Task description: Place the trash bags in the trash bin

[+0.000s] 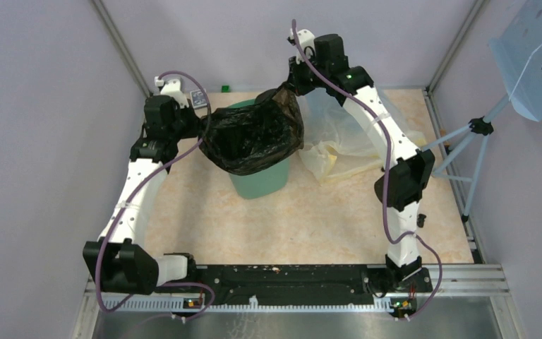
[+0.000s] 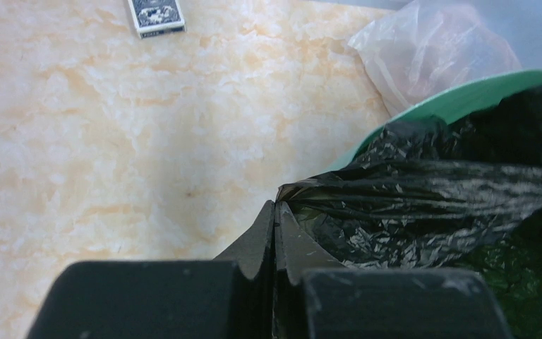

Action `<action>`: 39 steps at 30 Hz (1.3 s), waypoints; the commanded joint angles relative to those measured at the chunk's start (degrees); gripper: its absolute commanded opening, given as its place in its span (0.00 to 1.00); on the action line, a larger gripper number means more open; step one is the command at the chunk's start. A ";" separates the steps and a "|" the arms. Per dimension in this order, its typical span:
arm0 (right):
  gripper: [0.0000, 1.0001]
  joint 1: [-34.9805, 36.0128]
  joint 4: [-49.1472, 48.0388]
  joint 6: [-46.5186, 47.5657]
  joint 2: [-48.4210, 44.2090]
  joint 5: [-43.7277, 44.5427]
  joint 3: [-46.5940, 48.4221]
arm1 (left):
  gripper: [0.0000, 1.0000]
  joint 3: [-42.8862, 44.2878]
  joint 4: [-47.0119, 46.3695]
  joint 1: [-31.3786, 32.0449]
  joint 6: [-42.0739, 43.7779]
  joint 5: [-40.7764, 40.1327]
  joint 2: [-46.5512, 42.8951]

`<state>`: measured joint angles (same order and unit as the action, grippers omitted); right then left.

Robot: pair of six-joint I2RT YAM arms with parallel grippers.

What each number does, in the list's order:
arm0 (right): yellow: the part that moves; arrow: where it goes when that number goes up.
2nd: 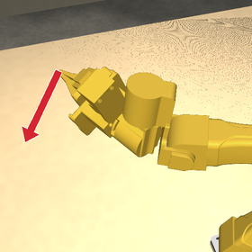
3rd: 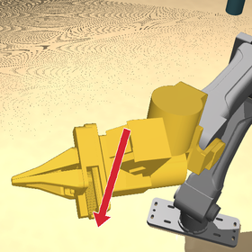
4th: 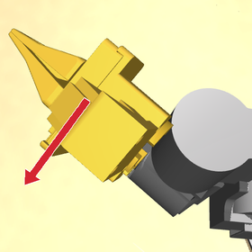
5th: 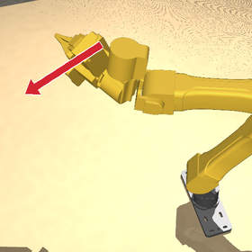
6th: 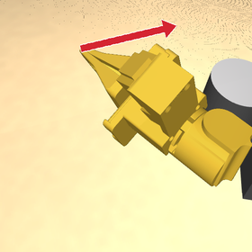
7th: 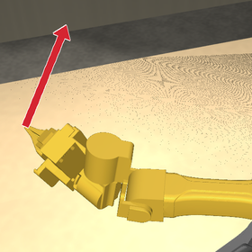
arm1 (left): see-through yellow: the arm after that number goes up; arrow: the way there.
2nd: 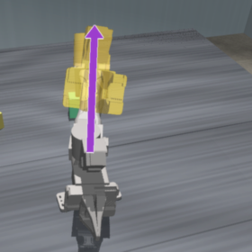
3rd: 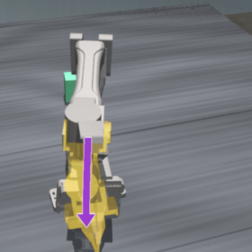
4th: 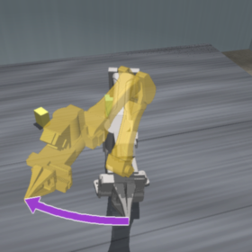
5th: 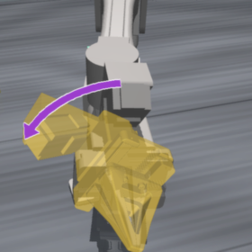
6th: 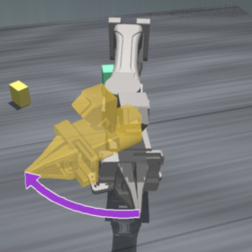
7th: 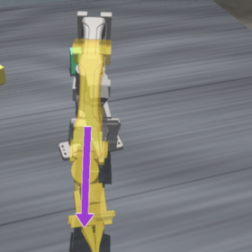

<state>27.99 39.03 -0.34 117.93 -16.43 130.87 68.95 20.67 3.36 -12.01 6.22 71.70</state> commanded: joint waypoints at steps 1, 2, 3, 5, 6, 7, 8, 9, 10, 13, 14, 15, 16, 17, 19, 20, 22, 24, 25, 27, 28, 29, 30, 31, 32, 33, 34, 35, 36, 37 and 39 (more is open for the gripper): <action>0.00 -1.04 -1.37 -3.77 2.59 -4.09 4.88 | 0.00 4.59 -4.33 -0.29 0.62 0.29 3.02; 0.00 -1.17 -1.14 -3.98 3.40 -4.49 5.42 | 0.00 4.95 -4.40 -0.36 0.52 0.01 3.73; 0.00 -1.31 -0.88 -4.34 4.34 -4.60 5.91 | 0.00 5.30 -4.54 -0.35 0.50 -0.03 4.49; 0.00 -1.69 -0.45 -5.44 6.06 -5.27 6.92 | 0.00 6.01 -4.60 -0.37 0.54 0.04 6.12; 0.00 -1.93 -0.37 -6.05 6.81 -6.05 7.16 | 0.00 6.59 -4.40 -0.36 0.77 0.11 7.00; 0.00 -2.21 -0.36 -6.79 7.59 -6.98 7.23 | 0.00 7.26 -3.82 -0.32 0.84 -0.24 8.17; 0.00 -2.45 -0.28 -7.41 8.18 -7.76 7.23 | 0.00 8.11 -2.47 -0.35 0.91 -0.77 9.38; 0.00 -2.54 -0.15 -7.89 8.73 -8.16 7.21 | 0.00 8.77 -1.35 -0.35 0.93 -1.13 10.47; 0.00 -2.58 0.13 -8.18 9.35 -8.38 7.16 | 0.00 9.38 -0.28 -0.37 0.94 -1.55 11.67; 0.00 -2.58 0.63 -9.07 10.55 -9.14 6.38 | 0.00 9.95 1.49 -0.37 0.85 -0.90 14.09; 0.00 -2.59 0.69 -9.25 10.75 -9.74 5.89 | 0.00 10.00 2.02 -0.37 0.80 -0.39 14.75; 0.00 -2.59 0.70 -9.43 10.78 -10.67 5.11 | 0.00 10.06 2.73 -0.36 0.77 0.40 15.46; 0.00 -2.59 0.62 -9.68 10.76 -11.40 4.19 | 0.00 10.22 3.33 -0.37 0.76 1.33 16.14; 0.00 -2.59 0.54 -9.76 10.55 -12.06 3.12 | 0.00 10.50 4.28 -0.37 0.72 2.36 16.75; 0.00 -2.61 -0.06 -10.06 9.40 -12.88 0.05 | 0.00 11.16 6.69 -0.37 0.56 3.83 17.99; 0.00 -2.59 -1.00 -10.23 8.25 -12.92 -2.24 | 0.00 11.20 7.75 -0.37 0.36 4.39 18.31; 0.00 -2.59 -3.89 -10.97 5.27 -12.76 -8.79 | 0.00 10.54 8.96 -0.37 -0.12 5.45 18.34; 0.00 -2.58 -6.64 -11.89 2.37 -11.95 -14.33 | 0.00 8.80 9.33 -0.36 -0.65 5.92 17.79; 0.00 -2.59 -7.84 -12.36 1.15 -11.46 -16.76 | 0.00 7.90 9.38 -0.37 -1.05 5.66 17.47; 0.00 -2.53 -9.53 -12.82 -0.64 -10.58 -20.16 | 0.00 5.99 8.92 -0.37 -1.78 5.46 16.65; 0.00 -2.52 -10.10 -13.10 -1.42 -10.21 -21.22 | 0.00 5.22 8.27 -0.37 -2.18 5.52 15.95; 0.00 -2.56 -10.45 -13.31 -1.71 -9.85 -21.71 | 0.00 4.51 7.73 -0.37 -2.63 5.51 15.34; 0.00 -2.59 -10.26 -13.44 -1.89 -9.33 -21.45 | 0.00 4.09 7.06 -0.37 -3.13 5.40 14.66; 0.00 -2.59 -9.35 -13.41 -1.77 -8.50 -20.55 | 0.00 3.94 6.71 -0.34 -3.64 5.06 14.08; 0.03 -2.59 -7.52 -13.13 -1.74 -7.39 -18.91 | 0.00 4.37 6.60 -0.36 -4.10 4.53 13.50; 0.12 -2.61 -5.85 -12.85 -1.78 -5.84 -17.23 | 0.00 4.75 6.65 -0.37 -4.36 3.72 12.86; 0.21 -2.63 -4.46 -12.70 -1.94 -4.29 -15.75 | 0.00 5.27 6.78 -0.37 -4.54 2.83 11.81; 0.26 -2.78 -3.10 -12.67 -2.38 -2.70 -14.32 | 0.01 5.73 7.14 -0.37 -4.78 1.57 11.04; 0.29 -2.95 -2.29 -12.79 -3.06 -1.29 -13.51 | 0.05 6.14 7.50 -0.44 -5.16 0.07 10.00; 0.32 -3.08 -1.89 -12.96 -4.03 -0.19 -13.34 | 0.08 6.25 7.74 -0.56 -5.47 -1.13 8.85; 0.38 -3.41 -2.27 -13.82 -7.21 2.26 -15.06 | 0.16 5.91 7.93 -0.90 -6.33 -3.12 6.21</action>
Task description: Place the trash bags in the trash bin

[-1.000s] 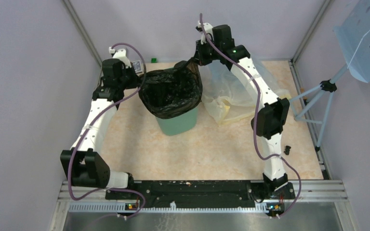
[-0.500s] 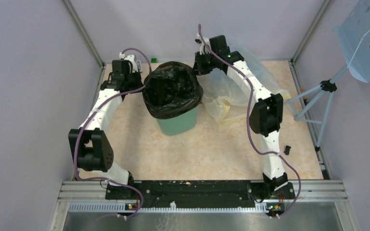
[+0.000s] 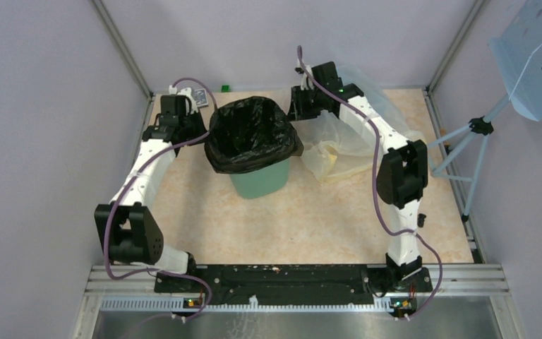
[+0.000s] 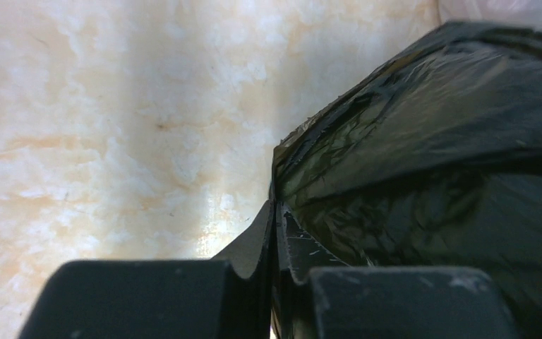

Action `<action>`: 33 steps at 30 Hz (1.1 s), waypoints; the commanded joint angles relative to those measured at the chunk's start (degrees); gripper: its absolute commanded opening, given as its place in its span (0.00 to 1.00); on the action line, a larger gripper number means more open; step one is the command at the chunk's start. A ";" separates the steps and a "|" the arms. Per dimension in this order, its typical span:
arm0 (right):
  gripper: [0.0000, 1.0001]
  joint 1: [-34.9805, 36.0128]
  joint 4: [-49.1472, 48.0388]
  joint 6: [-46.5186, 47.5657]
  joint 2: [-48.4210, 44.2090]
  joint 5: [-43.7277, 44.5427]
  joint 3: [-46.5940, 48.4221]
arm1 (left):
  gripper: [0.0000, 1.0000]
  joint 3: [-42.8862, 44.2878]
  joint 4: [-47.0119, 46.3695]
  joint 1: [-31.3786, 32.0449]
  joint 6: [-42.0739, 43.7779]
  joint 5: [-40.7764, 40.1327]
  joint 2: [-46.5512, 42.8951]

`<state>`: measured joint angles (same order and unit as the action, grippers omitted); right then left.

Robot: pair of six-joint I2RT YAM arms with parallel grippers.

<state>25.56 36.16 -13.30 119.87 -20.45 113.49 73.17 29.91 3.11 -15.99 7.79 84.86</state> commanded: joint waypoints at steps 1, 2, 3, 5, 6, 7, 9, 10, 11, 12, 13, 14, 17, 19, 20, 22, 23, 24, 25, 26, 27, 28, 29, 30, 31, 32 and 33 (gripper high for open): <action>0.39 -1.14 -0.14 -1.52 -10.99 7.24 0.57 | 0.19 1.32 -1.09 -0.91 -2.76 -5.65 -8.21; 0.41 -1.27 -1.15 -2.29 -13.19 8.13 -1.50 | 0.23 0.95 -0.78 -1.14 -3.14 -6.27 -9.79; 0.43 -1.49 -2.42 -3.05 -15.44 8.61 -5.13 | 0.26 0.50 -0.24 -1.44 -3.68 -7.01 -11.36; 0.48 -1.84 -5.73 -5.31 -20.76 9.38 -11.84 | 0.31 -0.72 1.56 -1.72 -5.04 -8.80 -14.72; 0.51 -1.83 -7.78 -6.63 -23.57 9.40 -15.59 | 0.33 -1.61 2.85 -1.83 -6.26 -9.74 -16.52; 0.54 -1.91 -10.26 -8.26 -26.60 9.50 -19.80 | 0.37 -2.87 3.46 -1.84 -7.67 -10.13 -18.74; 0.58 -2.01 -15.29 -11.79 -32.54 9.25 -27.91 | 0.43 -6.34 3.38 -1.95 -10.42 -9.59 -23.60; 0.58 -2.00 -17.60 -13.65 -36.15 8.73 -31.75 | 0.47 -8.27 3.12 -1.95 -12.05 -8.68 -26.19; 0.60 -1.99 -19.50 -15.41 -38.26 8.27 -35.04 | 0.51 -9.96 2.97 -1.96 -13.79 -7.23 -28.43; 0.61 -2.03 -21.02 -17.26 -40.41 7.80 -38.01 | 0.54 -11.75 2.90 -1.92 -15.70 -5.13 -30.81; 0.61 -2.01 -22.26 -18.80 -42.17 6.79 -40.70 | 0.59 -13.86 2.80 -1.92 -17.72 -3.62 -32.77; 0.62 -2.01 -23.65 -20.58 -43.84 5.44 -43.47 | 0.61 -15.31 2.80 -1.97 -19.72 -2.04 -34.92; 0.64 -2.03 -30.55 -26.55 -48.35 0.44 -51.73 | 0.70 -19.23 2.91 -1.95 -25.52 0.70 -40.72; 0.65 -1.98 -35.29 -31.72 -50.94 -2.22 -56.79 | 0.74 -21.83 2.09 -1.97 -29.27 2.48 -44.67; 0.66 -2.00 -37.38 -33.48 -51.93 -2.80 -58.61 | 0.74 -22.86 1.69 -1.95 -31.79 3.94 -46.05; 0.67 -2.03 -40.23 -36.12 -53.27 -3.51 -61.21 | 0.74 -24.97 1.34 -1.92 -35.82 5.92 -47.88; 0.67 -1.94 -41.17 -37.17 -53.55 -3.90 -62.19 | 0.73 -26.09 1.08 -1.95 -38.00 6.74 -48.63; 0.67 -1.99 -41.96 -38.11 -53.66 -4.30 -62.77 | 0.71 -27.28 1.11 -1.97 -40.35 7.22 -49.25; 0.67 -2.00 -42.89 -39.04 -53.59 -4.81 -63.25 | 0.69 -28.49 0.96 -1.96 -42.77 7.87 -49.91; 0.67 -2.01 -43.87 -40.03 -53.53 -5.15 -63.79 | 0.68 -29.89 0.23 -1.92 -44.72 8.70 -50.58; 0.67 -1.98 -45.66 -41.26 -53.51 -5.66 -64.60 | 0.68 -31.19 -1.36 -1.96 -46.37 9.78 -51.35; 0.66 -2.00 -47.39 -42.40 -53.31 -6.14 -65.39 | 0.67 -32.71 -2.92 -1.97 -48.02 10.91 -52.08; 0.65 -2.01 -49.27 -43.77 -53.18 -6.26 -66.04 | 0.67 -34.45 -4.23 -1.97 -49.36 11.73 -52.79; 0.64 -2.01 -50.92 -45.04 -52.85 -6.52 -66.68 | 0.67 -35.55 -5.51 -1.92 -50.59 12.43 -53.31; 0.63 -2.03 -52.32 -46.03 -52.38 -6.90 -67.21 | 0.67 -36.62 -6.55 -1.94 -51.50 12.95 -53.72; 0.63 -2.01 -53.17 -46.90 -51.77 -7.18 -67.48 | 0.67 -37.33 -7.41 -1.97 -52.45 13.39 -54.07; 0.63 -1.94 -53.97 -47.48 -51.17 -7.42 -67.60 | 0.66 -38.03 -8.02 -1.97 -53.19 13.67 -54.24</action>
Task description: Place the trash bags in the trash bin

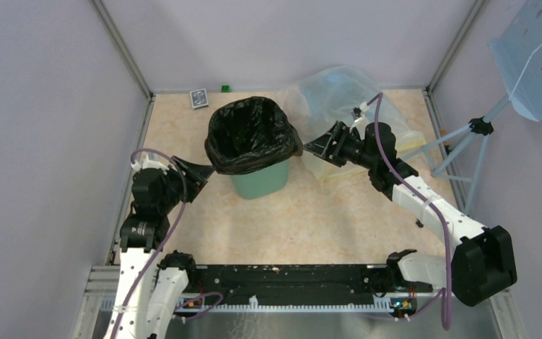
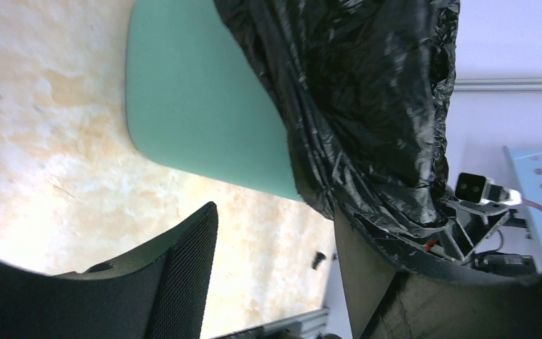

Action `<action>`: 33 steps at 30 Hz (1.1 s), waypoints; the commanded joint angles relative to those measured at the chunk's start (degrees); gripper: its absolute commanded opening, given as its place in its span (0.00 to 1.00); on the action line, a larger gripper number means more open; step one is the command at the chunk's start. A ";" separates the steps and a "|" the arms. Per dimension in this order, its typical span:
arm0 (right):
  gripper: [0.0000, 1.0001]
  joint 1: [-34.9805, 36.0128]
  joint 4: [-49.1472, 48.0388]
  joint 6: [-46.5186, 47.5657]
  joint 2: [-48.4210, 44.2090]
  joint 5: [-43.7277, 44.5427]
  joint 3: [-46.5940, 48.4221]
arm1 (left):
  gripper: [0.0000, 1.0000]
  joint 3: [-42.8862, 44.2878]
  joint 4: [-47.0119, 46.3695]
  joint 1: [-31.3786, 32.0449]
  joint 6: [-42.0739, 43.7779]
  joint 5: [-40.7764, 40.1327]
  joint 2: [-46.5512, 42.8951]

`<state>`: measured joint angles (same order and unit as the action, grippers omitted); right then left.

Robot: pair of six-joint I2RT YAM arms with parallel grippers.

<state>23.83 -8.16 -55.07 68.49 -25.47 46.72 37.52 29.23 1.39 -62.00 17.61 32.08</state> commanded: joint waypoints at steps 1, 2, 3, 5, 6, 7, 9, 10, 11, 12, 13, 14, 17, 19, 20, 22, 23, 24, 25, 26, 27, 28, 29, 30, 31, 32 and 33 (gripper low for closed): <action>0.63 -0.16 -10.12 -5.94 0.77 -2.59 -0.79 | 0.65 -2.97 -7.94 -0.20 -7.78 3.98 -1.56; 0.63 -0.06 -10.38 -6.25 1.37 -2.72 -0.64 | 0.64 -3.47 -8.72 -0.24 -8.26 4.18 -1.58; 0.62 0.08 -10.88 -6.35 1.83 -2.74 -0.54 | 0.64 -4.04 -9.91 -0.20 -8.76 4.31 -1.46; 0.61 0.48 -11.35 -6.45 2.64 -2.74 -0.29 | 0.64 -4.65 -11.01 -0.22 -9.25 4.70 -0.85; 0.60 0.63 -11.45 -6.48 3.06 -2.67 -0.11 | 0.64 -4.84 -11.76 -0.23 -9.34 4.99 -0.44; 0.60 0.93 -11.44 -6.38 3.59 -2.65 0.13 | 0.64 -5.02 -12.46 -0.23 -9.55 5.27 0.03; 0.59 1.39 -11.69 -6.49 4.97 -2.90 0.46 | 0.65 -5.50 -14.50 -0.25 -9.84 6.18 0.74; 0.59 1.65 -12.03 -6.55 5.49 -2.89 0.41 | 0.65 -5.95 -15.80 -0.20 -10.02 6.76 0.82; 0.59 1.85 -12.28 -6.83 5.81 -2.79 0.27 | 0.65 -6.35 -16.69 -0.20 -10.35 6.98 0.88; 0.59 1.96 -13.19 -7.38 6.08 -2.70 -0.15 | 0.65 -6.70 -17.25 -0.21 -10.72 6.97 0.78; 0.59 2.12 -14.53 -7.81 6.29 -2.62 -0.62 | 0.65 -7.10 -17.90 -0.23 -11.11 6.71 0.71; 0.59 2.24 -14.71 -8.01 6.57 -2.38 -0.69 | 0.65 -7.62 -18.49 -0.22 -11.32 6.52 0.72; 0.58 2.69 -14.94 -8.16 7.57 -2.21 -0.43 | 0.62 -8.52 -20.19 -0.22 -12.02 6.22 1.00; 0.57 2.87 -15.44 -8.42 8.23 -2.49 -0.24 | 0.60 -8.60 -20.48 -0.24 -12.10 6.16 1.44; 0.53 2.94 -15.74 -8.53 8.62 -2.62 -0.18 | 0.58 -8.60 -20.58 -0.21 -12.05 6.01 1.57; 0.47 3.10 -16.42 -8.94 9.25 -2.94 -0.14 | 0.54 -8.72 -20.79 -0.23 -12.07 5.63 1.72; 0.45 3.16 -16.71 -9.03 9.62 -3.14 -0.07 | 0.51 -8.77 -20.96 -0.20 -12.09 5.50 1.68; 0.41 3.25 -16.97 -9.15 9.94 -3.24 0.01 | 0.48 -8.84 -21.06 -0.24 -12.09 5.24 1.60; 0.37 3.37 -17.24 -9.19 10.18 -3.41 0.04 | 0.46 -8.86 -21.09 -0.24 -12.05 5.03 1.67; 0.32 3.41 -17.32 -9.06 10.37 -3.59 0.04 | 0.42 -8.99 -21.20 -0.22 -11.92 4.69 1.68; 0.27 3.38 -17.32 -9.05 10.42 -3.61 -0.03 | 0.38 -9.03 -21.23 -0.22 -11.55 4.22 1.86; 0.20 3.38 -17.28 -8.93 10.49 -3.55 -0.23 | 0.35 -9.04 -21.14 -0.20 -10.91 3.82 2.07; 0.13 3.41 -17.13 -8.73 10.52 -3.47 -0.37 | 0.31 -9.02 -20.90 -0.24 -10.35 3.32 2.34; 0.07 3.41 -16.75 -8.45 10.50 -3.37 -0.54 | 0.26 -9.16 -20.67 -0.24 -9.86 2.87 2.52; 0.04 3.41 -16.52 -8.17 10.58 -3.31 -0.76 | 0.23 -9.39 -20.63 -0.25 -9.51 2.50 2.69; 0.03 3.41 -16.44 -7.87 10.59 -3.27 -1.05 | 0.19 -9.77 -20.87 -0.25 -9.34 2.21 2.78; 0.02 3.40 -16.43 -7.64 10.60 -3.15 -1.47 | 0.16 -10.27 -21.23 -0.25 -9.17 2.00 2.98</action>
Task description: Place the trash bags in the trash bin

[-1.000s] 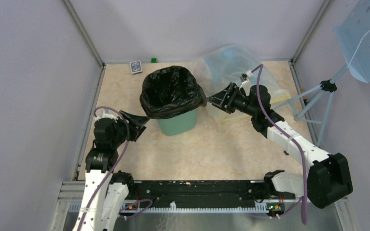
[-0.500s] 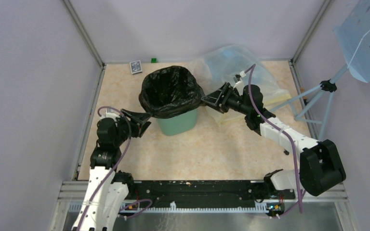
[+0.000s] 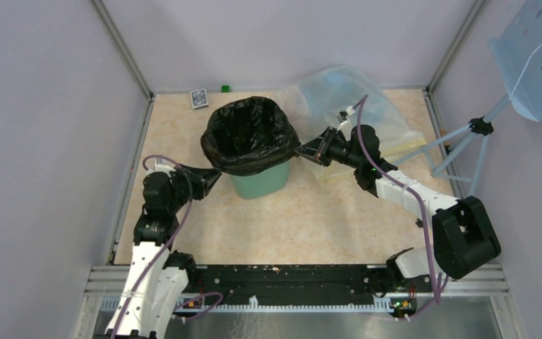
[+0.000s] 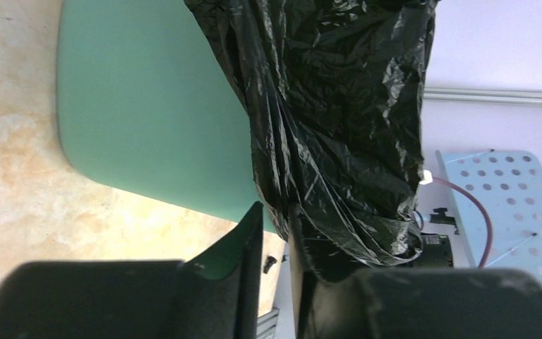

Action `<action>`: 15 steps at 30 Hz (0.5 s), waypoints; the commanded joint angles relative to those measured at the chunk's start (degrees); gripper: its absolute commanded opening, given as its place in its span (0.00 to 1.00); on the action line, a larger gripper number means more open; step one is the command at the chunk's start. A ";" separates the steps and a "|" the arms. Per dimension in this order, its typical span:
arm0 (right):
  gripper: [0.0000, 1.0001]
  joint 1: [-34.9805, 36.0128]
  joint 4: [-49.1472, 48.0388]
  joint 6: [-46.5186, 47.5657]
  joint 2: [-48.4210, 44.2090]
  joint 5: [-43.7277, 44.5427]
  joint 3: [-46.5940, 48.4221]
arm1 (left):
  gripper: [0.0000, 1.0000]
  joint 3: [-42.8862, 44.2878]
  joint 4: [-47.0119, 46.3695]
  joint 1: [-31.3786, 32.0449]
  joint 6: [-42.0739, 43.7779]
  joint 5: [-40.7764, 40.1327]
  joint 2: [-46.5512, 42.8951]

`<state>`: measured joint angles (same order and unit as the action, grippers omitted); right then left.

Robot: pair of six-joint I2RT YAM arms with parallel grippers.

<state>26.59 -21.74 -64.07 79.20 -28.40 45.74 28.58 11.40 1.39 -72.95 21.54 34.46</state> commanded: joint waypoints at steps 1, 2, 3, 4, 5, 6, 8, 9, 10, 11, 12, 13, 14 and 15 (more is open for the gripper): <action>0.02 0.65 -2.85 1.50 -0.05 0.00 -0.94 | 0.13 -1.91 -4.02 -0.25 2.02 -2.02 0.80; 0.02 0.63 -2.94 1.61 -0.01 0.16 -1.40 | 0.11 -2.43 -4.55 -0.20 2.28 -2.09 1.12; 0.02 0.65 -3.10 1.72 0.18 0.26 -1.74 | 0.09 -2.96 -5.24 -0.23 2.78 -2.06 1.71; 0.02 0.61 -3.29 1.97 0.37 0.34 -2.05 | 0.07 -3.51 -5.92 -0.23 3.22 -1.92 2.47; 0.01 0.65 -3.31 2.27 0.73 0.48 -2.25 | 0.06 -3.94 -6.36 -0.24 3.79 -1.67 3.33; 0.01 0.63 -3.31 2.73 1.04 0.64 -2.38 | 0.05 -4.26 -6.50 -0.20 4.45 -1.56 4.19; 0.02 0.65 -2.83 3.70 2.26 1.04 -2.61 | 0.05 -4.88 -6.47 -0.20 5.60 -1.49 5.26; 0.03 0.66 -2.87 4.11 2.83 1.07 -2.78 | 0.04 -5.42 -6.66 -0.24 5.86 -1.63 5.40; 0.06 0.66 -2.99 4.52 3.40 1.01 -2.94 | 0.04 -6.03 -7.06 -0.24 5.97 -1.93 5.33; 0.08 0.61 -3.49 4.64 3.99 0.75 -3.20 | 0.04 -6.68 -7.49 -0.25 6.18 -2.23 5.17; 0.11 0.64 -4.17 4.58 4.58 0.58 -3.63 | 0.04 -7.21 -7.82 -0.25 6.43 -2.60 5.04; 0.14 0.66 -4.58 4.65 5.12 0.48 -3.86 | 0.04 -7.70 -7.84 -0.22 6.67 -3.01 5.01; 0.17 0.66 -4.79 4.97 5.57 0.46 -3.96 | 0.04 -7.99 -7.91 -0.19 7.03 -3.16 5.09; 0.19 0.61 -4.73 5.27 5.94 0.45 -3.92 | 0.05 -8.21 -7.93 -0.22 7.36 -3.39 5.36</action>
<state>26.63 -23.20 -61.08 83.57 -27.94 42.54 21.54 7.42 1.39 -68.23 19.77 40.01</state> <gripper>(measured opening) 0.150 0.045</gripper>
